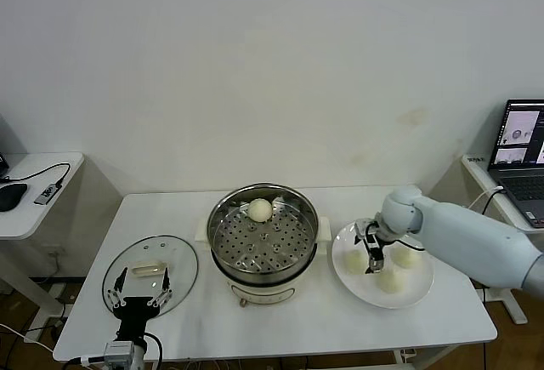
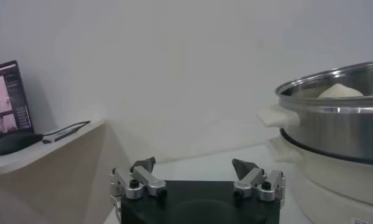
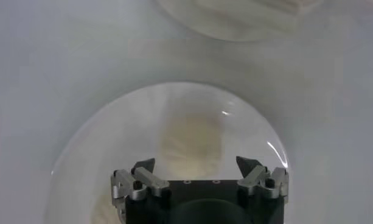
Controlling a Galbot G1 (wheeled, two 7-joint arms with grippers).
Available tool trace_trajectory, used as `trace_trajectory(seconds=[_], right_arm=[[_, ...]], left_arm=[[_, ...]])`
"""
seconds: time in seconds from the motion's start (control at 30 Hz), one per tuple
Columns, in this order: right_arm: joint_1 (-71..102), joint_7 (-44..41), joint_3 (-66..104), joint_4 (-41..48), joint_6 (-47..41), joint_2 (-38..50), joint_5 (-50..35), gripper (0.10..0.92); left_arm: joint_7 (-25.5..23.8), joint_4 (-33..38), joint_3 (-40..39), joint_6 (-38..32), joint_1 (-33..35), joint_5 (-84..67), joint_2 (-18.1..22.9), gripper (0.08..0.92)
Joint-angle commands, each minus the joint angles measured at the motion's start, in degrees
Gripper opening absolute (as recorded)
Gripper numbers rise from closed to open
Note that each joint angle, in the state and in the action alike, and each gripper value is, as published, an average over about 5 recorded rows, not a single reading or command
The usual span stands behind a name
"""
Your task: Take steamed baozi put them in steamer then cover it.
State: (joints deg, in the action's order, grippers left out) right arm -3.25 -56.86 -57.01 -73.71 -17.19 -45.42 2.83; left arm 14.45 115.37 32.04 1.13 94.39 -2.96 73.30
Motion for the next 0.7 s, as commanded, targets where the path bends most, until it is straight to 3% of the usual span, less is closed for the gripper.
trace_trajectory(seconds=[0.03, 0.23, 0.47, 0.7], right_arm=[[2.2, 0.2, 1.4, 3.0, 0.1, -2.4, 1.1, 0.822], [3.6, 0.4, 3.0, 3.3, -0.6, -2.7, 2.2, 0.79], [2.3, 0.0, 3.4, 2.3, -0.7, -2.0, 1.8, 0.681], [-6.1, -2.4, 1.6, -3.4, -1.5, 4.4, -2.5, 0.614]], left_arm=[[0.0, -0.1, 0.0, -0.1, 0.1, 0.1, 0.1, 0.823], [0.0, 0.2, 0.1, -0.1, 0.2, 0.1, -0.1, 0.823], [0.1, 0.5, 0.0, 0.0, 0.4, 0.2, 0.1, 0.823], [0.1, 1.2, -0.1, 0.3, 0.3, 0.3, 0.0, 0.823]])
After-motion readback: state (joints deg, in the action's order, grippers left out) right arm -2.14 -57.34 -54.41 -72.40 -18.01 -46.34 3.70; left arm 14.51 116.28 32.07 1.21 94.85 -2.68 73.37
